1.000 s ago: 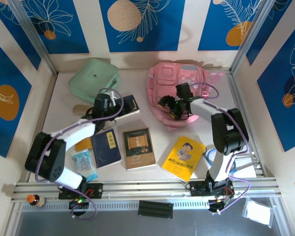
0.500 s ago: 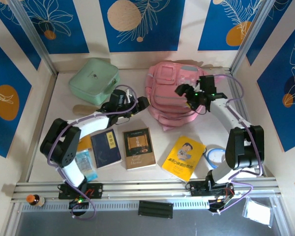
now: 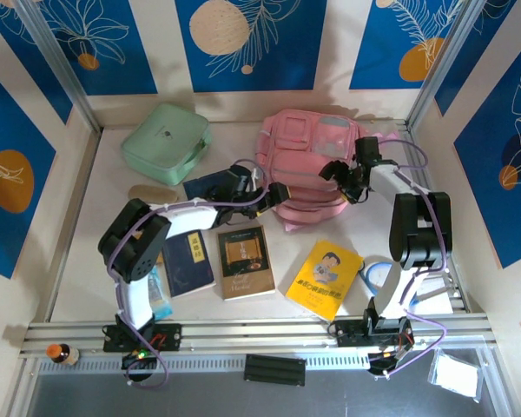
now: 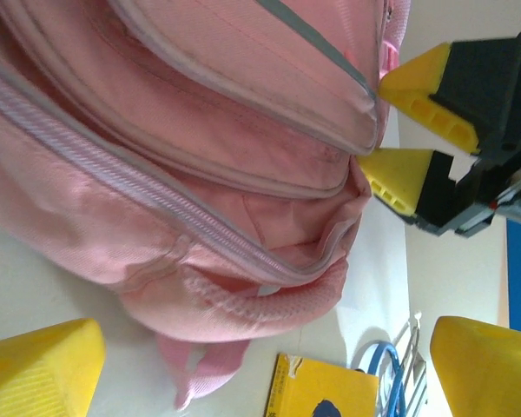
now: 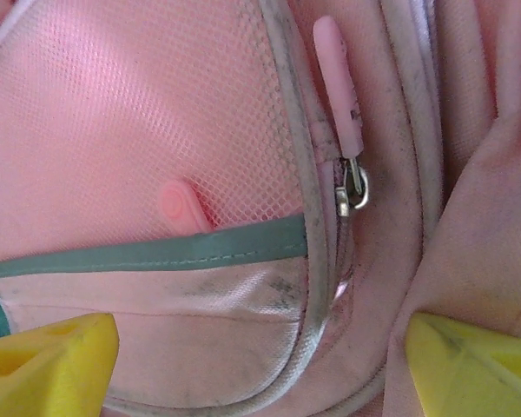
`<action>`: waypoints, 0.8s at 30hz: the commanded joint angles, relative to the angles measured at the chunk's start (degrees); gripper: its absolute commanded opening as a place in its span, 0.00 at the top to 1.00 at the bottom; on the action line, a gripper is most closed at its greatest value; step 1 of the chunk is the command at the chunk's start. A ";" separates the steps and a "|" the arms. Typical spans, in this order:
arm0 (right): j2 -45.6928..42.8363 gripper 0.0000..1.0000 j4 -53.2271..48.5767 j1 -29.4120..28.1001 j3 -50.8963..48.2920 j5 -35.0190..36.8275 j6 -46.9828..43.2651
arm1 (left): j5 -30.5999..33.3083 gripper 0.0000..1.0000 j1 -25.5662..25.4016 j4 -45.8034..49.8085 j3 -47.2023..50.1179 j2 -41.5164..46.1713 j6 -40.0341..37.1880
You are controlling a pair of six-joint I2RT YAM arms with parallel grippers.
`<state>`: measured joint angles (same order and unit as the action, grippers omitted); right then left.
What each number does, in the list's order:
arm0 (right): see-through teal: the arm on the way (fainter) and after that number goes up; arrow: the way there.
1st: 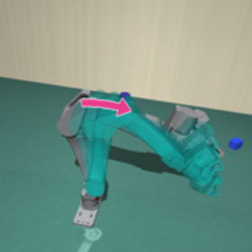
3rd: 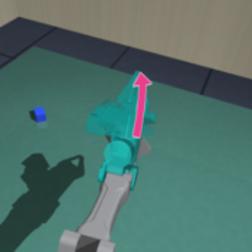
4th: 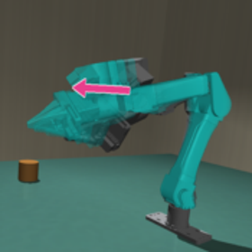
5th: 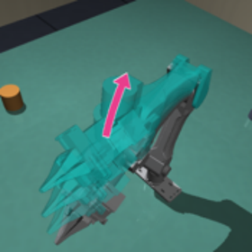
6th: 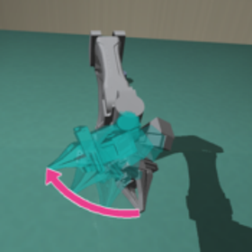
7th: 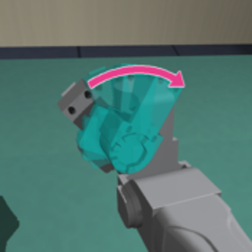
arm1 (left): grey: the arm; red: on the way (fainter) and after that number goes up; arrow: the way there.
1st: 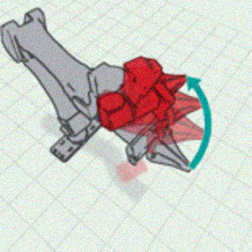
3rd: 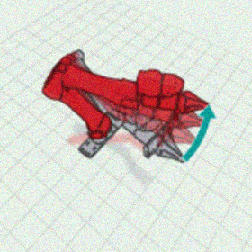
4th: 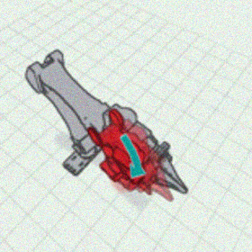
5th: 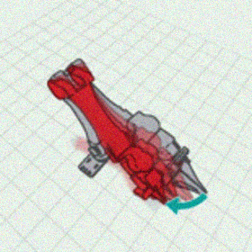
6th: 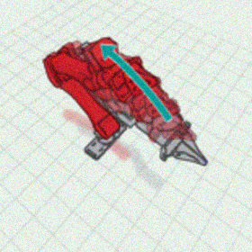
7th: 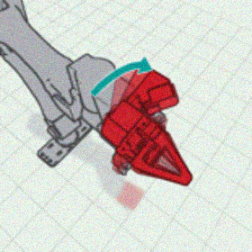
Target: Pack books, pencil case, and school supplies into a backpack
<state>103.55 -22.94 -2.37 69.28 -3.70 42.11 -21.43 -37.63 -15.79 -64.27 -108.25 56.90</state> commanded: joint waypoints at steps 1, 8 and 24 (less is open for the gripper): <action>-1.71 0.13 -0.15 -4.40 -6.50 -2.37 5.31 | -0.65 0.04 0.56 2.30 -3.69 -1.92 -1.56; -1.64 0.13 10.15 -13.05 -9.34 -11.59 12.03 | 4.13 0.04 4.61 11.97 -7.62 -2.99 -8.06; -11.74 0.20 -0.97 3.45 -6.69 1.92 1.63 | 5.35 0.04 10.13 22.67 -10.60 3.01 -16.52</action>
<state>91.31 -19.18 -2.33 62.67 -6.33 46.39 -16.01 -26.57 4.64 -76.01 -109.38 41.43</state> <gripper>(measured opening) 0.804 0.963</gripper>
